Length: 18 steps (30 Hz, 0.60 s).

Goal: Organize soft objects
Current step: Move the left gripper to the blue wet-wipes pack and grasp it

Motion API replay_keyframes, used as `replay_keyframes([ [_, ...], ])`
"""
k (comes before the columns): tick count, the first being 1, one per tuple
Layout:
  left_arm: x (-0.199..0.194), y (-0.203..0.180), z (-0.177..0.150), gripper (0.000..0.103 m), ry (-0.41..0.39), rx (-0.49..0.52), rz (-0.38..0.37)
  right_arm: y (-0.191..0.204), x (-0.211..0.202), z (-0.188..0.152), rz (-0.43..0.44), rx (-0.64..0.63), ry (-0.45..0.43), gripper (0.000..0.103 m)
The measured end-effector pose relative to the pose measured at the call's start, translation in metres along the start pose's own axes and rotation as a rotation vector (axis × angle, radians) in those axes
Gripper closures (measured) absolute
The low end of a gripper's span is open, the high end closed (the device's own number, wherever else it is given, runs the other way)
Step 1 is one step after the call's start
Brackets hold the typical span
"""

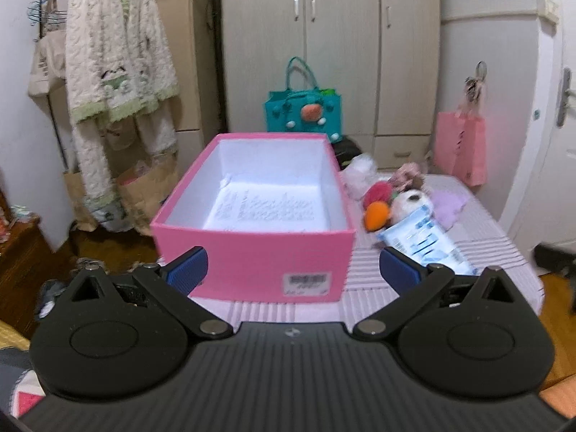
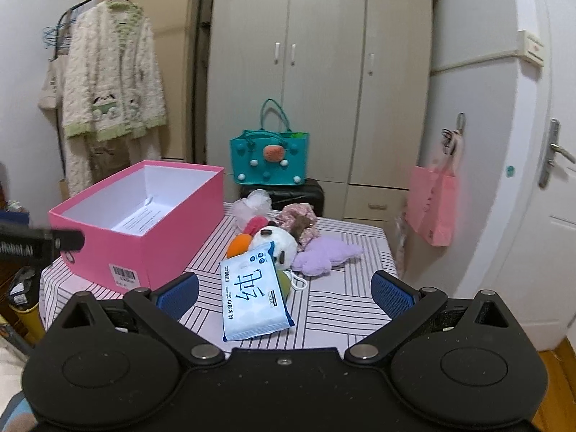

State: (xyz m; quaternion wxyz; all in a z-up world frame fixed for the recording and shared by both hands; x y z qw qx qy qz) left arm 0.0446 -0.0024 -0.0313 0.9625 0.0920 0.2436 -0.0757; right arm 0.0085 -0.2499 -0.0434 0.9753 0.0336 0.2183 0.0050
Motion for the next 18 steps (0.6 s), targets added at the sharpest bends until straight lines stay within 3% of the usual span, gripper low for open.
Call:
replay_keyframes([
  [7,0.013,-0.021,0.011,0.002,-0.054,-0.006,-0.121,-0.015,0.041,-0.021,0.056,-0.071,0.037,0.0],
  [12,0.032,-0.047,0.013,0.003,-0.029,-0.01,-0.254,-0.008,0.057,-0.035,0.126,-0.147,0.04,0.001],
  [18,0.051,-0.081,0.016,0.009,-0.033,0.051,-0.338,-0.011,0.082,-0.043,0.175,-0.154,0.06,0.002],
])
Point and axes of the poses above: each gripper's, at about its wrist camera, not at the fingertips, and x roughly the way its jaws point, y to its left, z to its top, the point moved 5 cm from there along x, roughly the way its jaws point, and after that the axes turned 9 degrees about x, right-handed, at the moved point
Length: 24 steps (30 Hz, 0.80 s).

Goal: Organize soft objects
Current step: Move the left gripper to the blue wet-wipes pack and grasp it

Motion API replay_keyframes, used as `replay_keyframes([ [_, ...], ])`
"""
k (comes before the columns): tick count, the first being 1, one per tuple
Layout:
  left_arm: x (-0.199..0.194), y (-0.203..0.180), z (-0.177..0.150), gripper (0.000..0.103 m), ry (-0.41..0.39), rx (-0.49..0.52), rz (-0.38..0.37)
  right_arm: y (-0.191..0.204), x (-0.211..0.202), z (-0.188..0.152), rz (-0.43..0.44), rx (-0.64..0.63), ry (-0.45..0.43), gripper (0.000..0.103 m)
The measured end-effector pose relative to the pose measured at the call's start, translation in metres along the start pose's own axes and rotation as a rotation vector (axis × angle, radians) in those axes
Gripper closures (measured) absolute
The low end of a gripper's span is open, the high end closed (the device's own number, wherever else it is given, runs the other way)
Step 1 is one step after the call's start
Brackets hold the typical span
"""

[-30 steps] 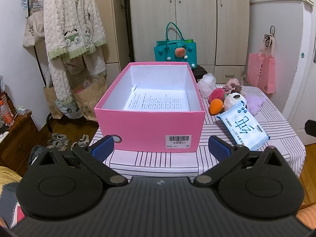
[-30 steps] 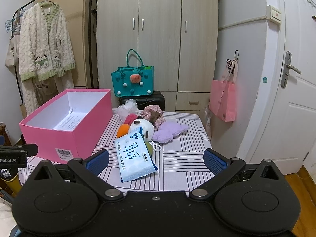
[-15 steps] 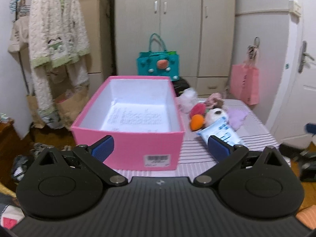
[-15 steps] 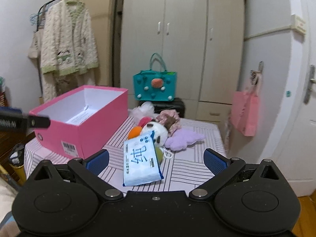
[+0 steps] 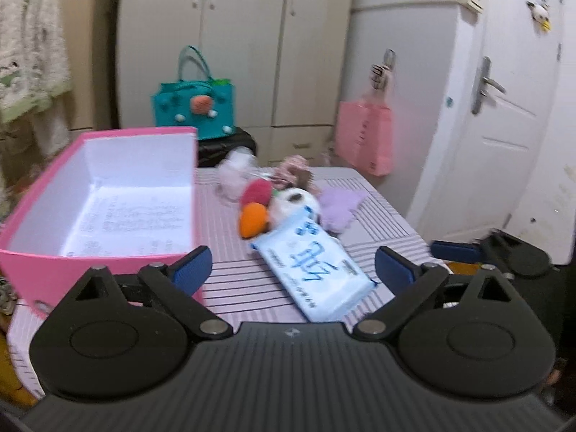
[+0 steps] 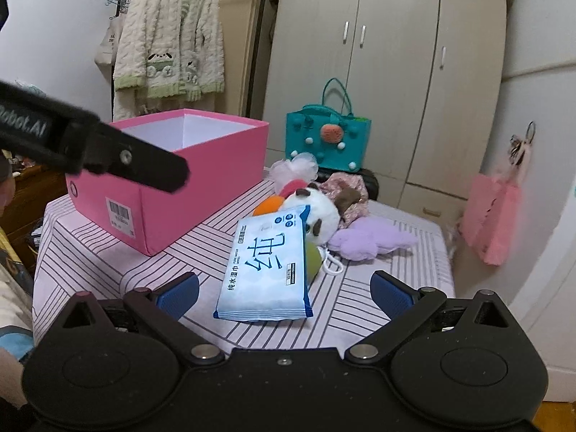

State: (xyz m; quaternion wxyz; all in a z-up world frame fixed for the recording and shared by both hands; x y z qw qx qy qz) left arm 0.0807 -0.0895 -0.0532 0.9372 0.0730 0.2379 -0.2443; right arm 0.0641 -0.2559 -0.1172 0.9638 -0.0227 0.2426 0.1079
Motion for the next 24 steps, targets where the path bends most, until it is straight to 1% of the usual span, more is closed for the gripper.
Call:
replay_keyframes([
  [4,0.024,-0.011,-0.004,0.014,0.025,0.004,-0.039,-0.009,0.023,-0.006,0.038,0.022,0.046,0.017],
  [6,0.038,-0.014,-0.007,0.017,0.054,-0.014,-0.062,-0.012,0.034,-0.009,0.045,0.026,0.075,0.02],
  [8,0.056,-0.014,-0.009,0.018,0.095,-0.054,-0.101,-0.014,0.042,-0.013,0.045,0.021,0.086,0.021],
  [10,0.071,-0.014,-0.013,0.018,0.125,-0.09,-0.12,-0.013,0.047,-0.016,0.053,0.008,0.093,0.021],
  [14,0.1,-0.012,-0.022,0.018,0.176,-0.139,-0.116,-0.01,0.055,-0.022,0.064,-0.017,0.087,0.021],
  [17,0.118,-0.01,-0.032,0.018,0.239,-0.182,-0.109,-0.01,0.056,-0.022,0.088,-0.005,0.088,0.025],
  [20,0.127,-0.008,-0.038,0.018,0.276,-0.216,-0.111,-0.009,0.056,-0.022,0.099,-0.013,0.084,0.027],
  [23,0.128,-0.006,-0.038,0.018,0.274,-0.246,-0.145,-0.007,0.057,-0.022,0.123,-0.021,0.094,0.038],
  [24,0.128,-0.006,-0.038,0.023,0.273,-0.253,-0.154,-0.007,0.057,-0.021,0.131,-0.022,0.098,0.041],
])
Point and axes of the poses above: each gripper's, at about its wrist camera, not at the fingertips, and x roughly the way its jaws point, y to its left, z to its top, the point moved 5 cm from there along x, roughly the way its jaws point, and after that the axes turned 9 degrees about x, right-handed, at the moved point
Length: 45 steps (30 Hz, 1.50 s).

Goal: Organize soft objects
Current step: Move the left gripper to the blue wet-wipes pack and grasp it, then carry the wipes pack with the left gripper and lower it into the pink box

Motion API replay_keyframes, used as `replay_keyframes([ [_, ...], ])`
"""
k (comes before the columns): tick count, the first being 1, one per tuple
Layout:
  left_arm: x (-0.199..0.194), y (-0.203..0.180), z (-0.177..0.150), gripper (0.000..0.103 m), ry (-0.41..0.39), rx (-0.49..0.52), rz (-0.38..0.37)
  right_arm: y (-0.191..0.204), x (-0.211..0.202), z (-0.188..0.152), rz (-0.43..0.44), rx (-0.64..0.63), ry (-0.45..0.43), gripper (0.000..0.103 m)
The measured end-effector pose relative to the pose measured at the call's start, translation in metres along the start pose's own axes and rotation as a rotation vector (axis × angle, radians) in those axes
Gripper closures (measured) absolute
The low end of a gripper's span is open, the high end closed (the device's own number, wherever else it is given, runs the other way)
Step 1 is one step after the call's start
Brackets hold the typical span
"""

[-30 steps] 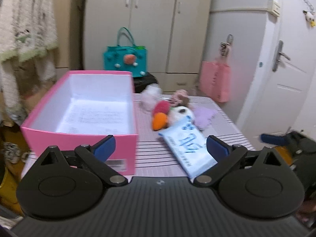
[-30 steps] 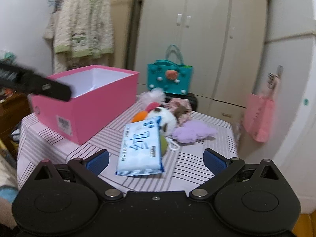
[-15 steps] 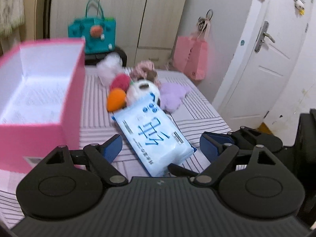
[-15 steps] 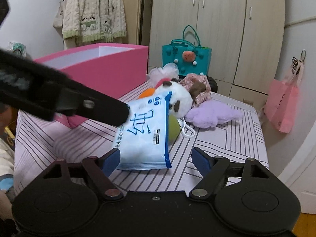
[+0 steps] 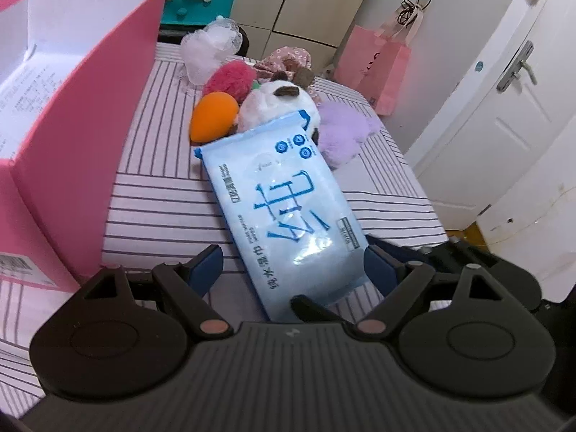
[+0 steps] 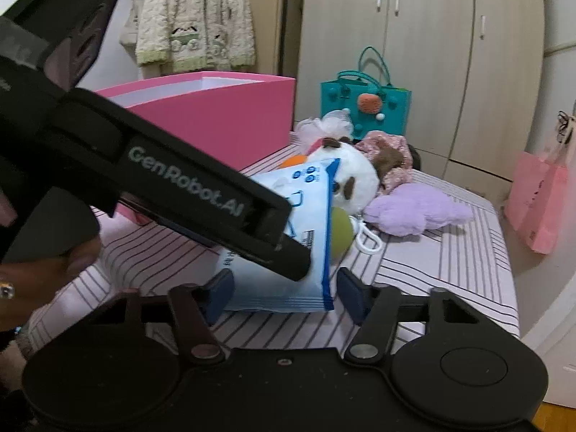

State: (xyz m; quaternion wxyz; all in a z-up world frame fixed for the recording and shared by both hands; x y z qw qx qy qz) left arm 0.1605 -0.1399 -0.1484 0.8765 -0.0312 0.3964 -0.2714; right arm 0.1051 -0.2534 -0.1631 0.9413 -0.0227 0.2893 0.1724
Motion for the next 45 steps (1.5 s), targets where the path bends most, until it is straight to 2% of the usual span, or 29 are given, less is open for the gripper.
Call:
replay_keyframes([
  [3,0.005,0.001,-0.002,0.033,0.014,-0.02,-0.025,0.0,0.004,0.001,0.0,0.005,0.014,0.041],
  [5,0.006,0.001,-0.002,0.039,-0.002,-0.023,-0.007,-0.001,0.006,0.001,0.002,0.022,0.021,0.041],
  [11,0.003,0.002,-0.003,0.047,-0.018,-0.017,-0.011,-0.002,0.009,0.0,0.017,0.03,0.027,0.041],
  [16,0.0,0.0,-0.001,0.047,-0.036,0.009,0.003,0.001,0.008,0.001,0.047,0.057,0.039,0.044],
  [25,-0.019,-0.004,0.001,0.047,-0.014,0.08,0.038,0.007,0.0,0.012,0.085,0.153,0.067,0.048],
  [28,-0.03,-0.007,0.002,0.048,0.004,0.12,0.052,0.012,-0.006,0.016,0.103,0.183,0.09,0.048],
  [30,-0.035,-0.012,0.002,0.048,0.037,0.186,0.067,0.014,-0.007,0.018,0.114,0.206,0.113,0.048],
  [36,-0.052,-0.011,0.004,0.048,0.102,0.239,0.032,0.024,-0.02,0.022,0.154,0.28,0.165,0.048],
  [45,-0.096,-0.014,-0.002,0.048,0.093,0.259,0.025,0.051,-0.045,0.029,0.201,0.298,0.184,0.048],
])
Point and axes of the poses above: each gripper's, at about its wrist camera, not at the fingertips, and x roughly the way its jaws point, y to its left, z to its top, the point moved 5 cm from there along x, roughly the way its jaws point, and after that the axes turned 9 degrees about x, right-handed, at the moved point
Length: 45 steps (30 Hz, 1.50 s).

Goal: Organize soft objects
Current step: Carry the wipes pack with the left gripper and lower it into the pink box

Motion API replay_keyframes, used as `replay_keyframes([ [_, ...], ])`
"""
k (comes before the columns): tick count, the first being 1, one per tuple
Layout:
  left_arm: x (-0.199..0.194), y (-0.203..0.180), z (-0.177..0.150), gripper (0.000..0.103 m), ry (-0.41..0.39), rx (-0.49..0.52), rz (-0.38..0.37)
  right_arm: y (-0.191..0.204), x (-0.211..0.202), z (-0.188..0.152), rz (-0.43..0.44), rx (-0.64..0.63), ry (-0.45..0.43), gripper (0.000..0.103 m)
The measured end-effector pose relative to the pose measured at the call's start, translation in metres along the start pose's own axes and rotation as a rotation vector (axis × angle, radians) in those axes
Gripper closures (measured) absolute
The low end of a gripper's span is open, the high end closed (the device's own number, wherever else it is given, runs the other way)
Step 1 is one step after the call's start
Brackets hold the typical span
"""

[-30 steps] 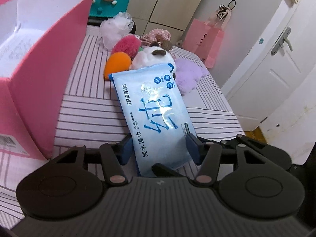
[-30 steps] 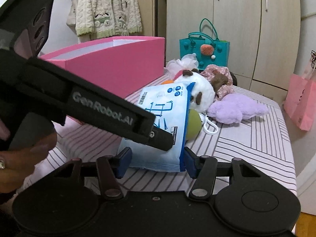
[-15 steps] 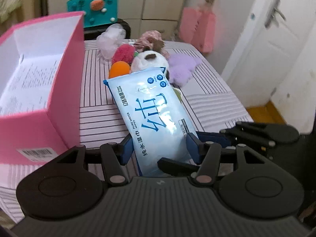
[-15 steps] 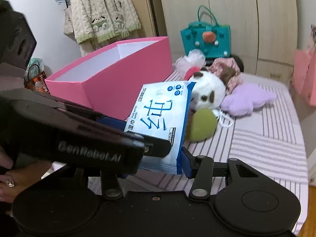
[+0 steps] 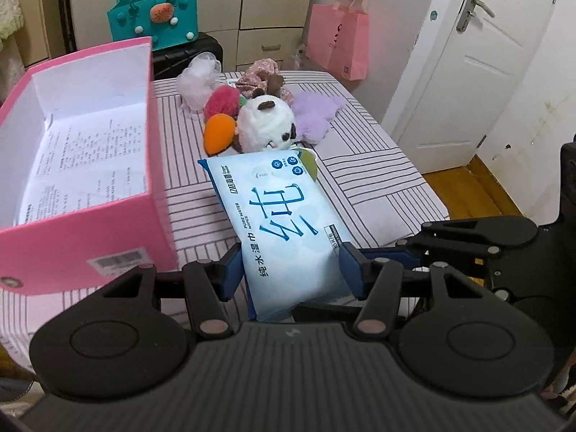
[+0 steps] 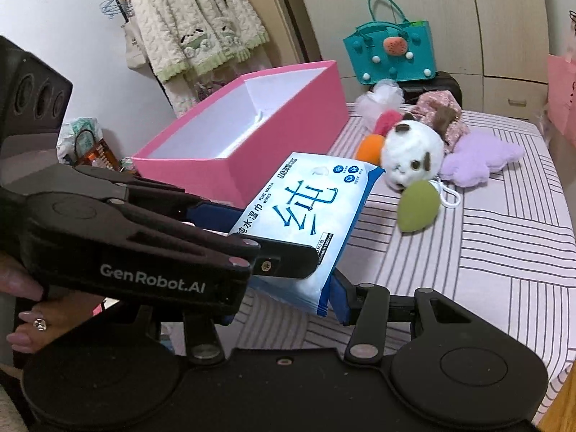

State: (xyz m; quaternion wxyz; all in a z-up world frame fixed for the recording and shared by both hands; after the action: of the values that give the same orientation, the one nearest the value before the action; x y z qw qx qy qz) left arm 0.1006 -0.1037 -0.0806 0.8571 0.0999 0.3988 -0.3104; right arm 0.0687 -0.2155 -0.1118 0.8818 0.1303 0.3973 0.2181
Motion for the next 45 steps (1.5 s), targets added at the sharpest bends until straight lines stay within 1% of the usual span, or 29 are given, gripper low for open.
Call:
replay_keyframes([
  [5,-0.022,0.005,-0.005,0.048,0.009,-0.015,-0.006,0.022,-0.009,0.002,0.008,-0.018,0.022,0.048],
  [9,-0.042,0.017,-0.003,0.048,0.017,-0.03,-0.013,0.044,-0.012,0.011,0.029,-0.041,0.027,0.048],
  [12,-0.059,0.025,0.002,0.048,-0.008,-0.026,0.002,0.06,-0.013,0.021,0.047,-0.066,0.018,0.048],
  [18,-0.087,0.047,0.013,0.048,-0.078,-0.034,0.033,0.09,-0.013,0.044,0.053,-0.122,-0.023,0.048],
  [24,-0.099,0.077,0.026,0.048,-0.135,-0.064,0.059,0.11,0.004,0.075,0.054,-0.191,-0.033,0.048],
  [29,-0.092,0.114,0.039,0.048,-0.151,-0.116,0.091,0.118,0.04,0.103,0.075,-0.216,-0.029,0.048],
  [31,-0.084,0.132,0.044,0.048,-0.144,-0.14,0.106,0.118,0.058,0.113,0.083,-0.215,-0.02,0.048],
  [33,-0.072,0.151,0.048,0.048,-0.122,-0.17,0.115,0.118,0.079,0.122,0.095,-0.203,0.006,0.048],
  [35,-0.06,0.169,0.052,0.048,-0.088,-0.179,0.118,0.114,0.101,0.132,0.11,-0.179,0.039,0.048],
  [39,-0.028,0.208,0.061,0.048,0.011,-0.21,0.106,0.108,0.143,0.145,0.121,-0.137,0.098,0.049],
  [41,-0.016,0.222,0.062,0.048,0.044,-0.238,0.105,0.105,0.161,0.148,0.13,-0.107,0.129,0.049],
  [45,0.005,0.238,0.058,0.048,0.112,-0.25,0.122,0.095,0.187,0.151,0.16,-0.038,0.21,0.049],
])
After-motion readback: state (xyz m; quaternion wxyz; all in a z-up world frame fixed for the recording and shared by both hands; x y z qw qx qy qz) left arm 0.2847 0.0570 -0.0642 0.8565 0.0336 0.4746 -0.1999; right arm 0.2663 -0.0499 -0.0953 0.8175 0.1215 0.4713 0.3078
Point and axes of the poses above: each gripper's, at about its wrist camera, not at the fingertips, and x roughly the way its jaws point, y to its left, z to its top, the point moved 5 cm from there along x, roughly the way its jaws point, and after that the axes turned 9 degrees about x, right-handed, at the moved point
